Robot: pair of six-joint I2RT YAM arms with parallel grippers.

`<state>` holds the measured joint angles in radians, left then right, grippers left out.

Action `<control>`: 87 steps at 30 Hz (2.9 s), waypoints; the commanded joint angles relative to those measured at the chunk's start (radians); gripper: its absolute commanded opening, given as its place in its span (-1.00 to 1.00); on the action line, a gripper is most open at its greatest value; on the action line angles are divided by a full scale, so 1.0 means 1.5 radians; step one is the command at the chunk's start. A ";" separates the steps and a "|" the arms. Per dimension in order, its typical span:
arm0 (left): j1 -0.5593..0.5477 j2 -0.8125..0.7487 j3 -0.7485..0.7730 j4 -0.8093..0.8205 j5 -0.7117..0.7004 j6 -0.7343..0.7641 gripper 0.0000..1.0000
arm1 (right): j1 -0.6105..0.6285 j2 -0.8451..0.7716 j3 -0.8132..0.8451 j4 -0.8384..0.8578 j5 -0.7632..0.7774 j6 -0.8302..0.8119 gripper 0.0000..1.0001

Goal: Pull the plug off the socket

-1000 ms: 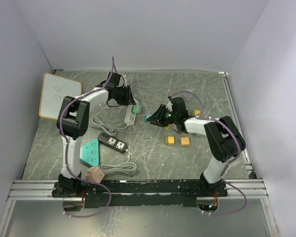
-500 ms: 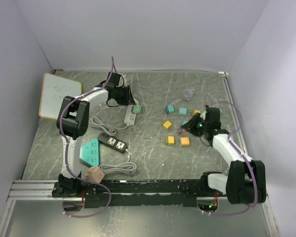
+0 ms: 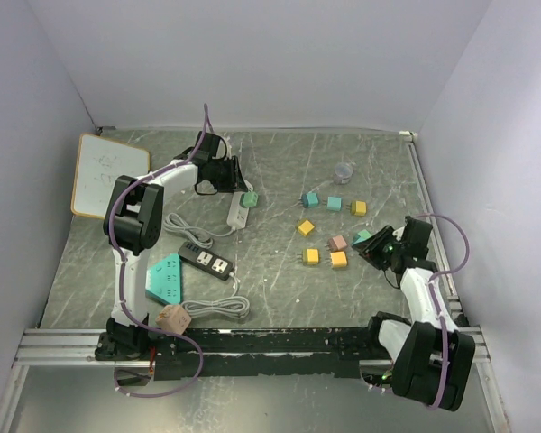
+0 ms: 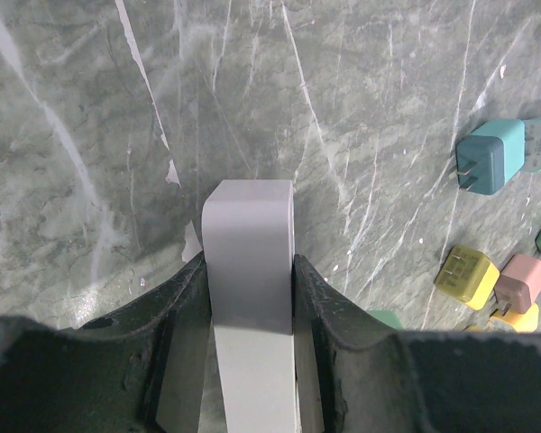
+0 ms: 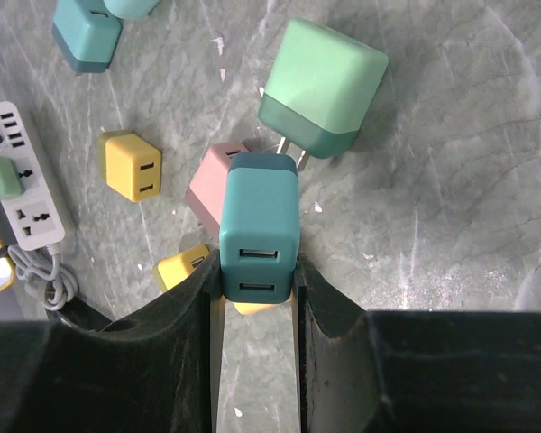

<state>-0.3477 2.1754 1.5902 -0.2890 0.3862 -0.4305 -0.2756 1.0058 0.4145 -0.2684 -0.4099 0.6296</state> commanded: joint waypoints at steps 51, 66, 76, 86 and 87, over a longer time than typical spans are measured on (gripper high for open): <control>0.009 0.014 -0.005 -0.023 0.018 0.018 -0.50 | 0.488 0.520 0.383 0.415 -0.031 0.159 0.54; 0.009 0.016 -0.002 -0.024 0.021 0.017 -0.50 | 0.503 0.670 0.472 0.455 -0.008 0.271 0.16; 0.009 0.021 -0.001 -0.028 0.010 0.021 -0.50 | 0.509 0.699 0.478 0.480 -0.007 0.291 -0.12; 0.016 0.023 0.006 -0.041 -0.009 0.036 -0.55 | 0.495 0.602 0.396 0.517 0.054 0.319 -1.00; 0.016 0.022 0.006 -0.042 -0.013 0.038 -0.55 | 0.494 0.598 0.395 0.518 0.050 0.316 -1.00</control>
<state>-0.3489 2.1807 1.5902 -0.2974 0.4240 -0.4305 0.4889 1.9812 1.0351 0.4618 -0.3779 1.0969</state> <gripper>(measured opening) 0.449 0.207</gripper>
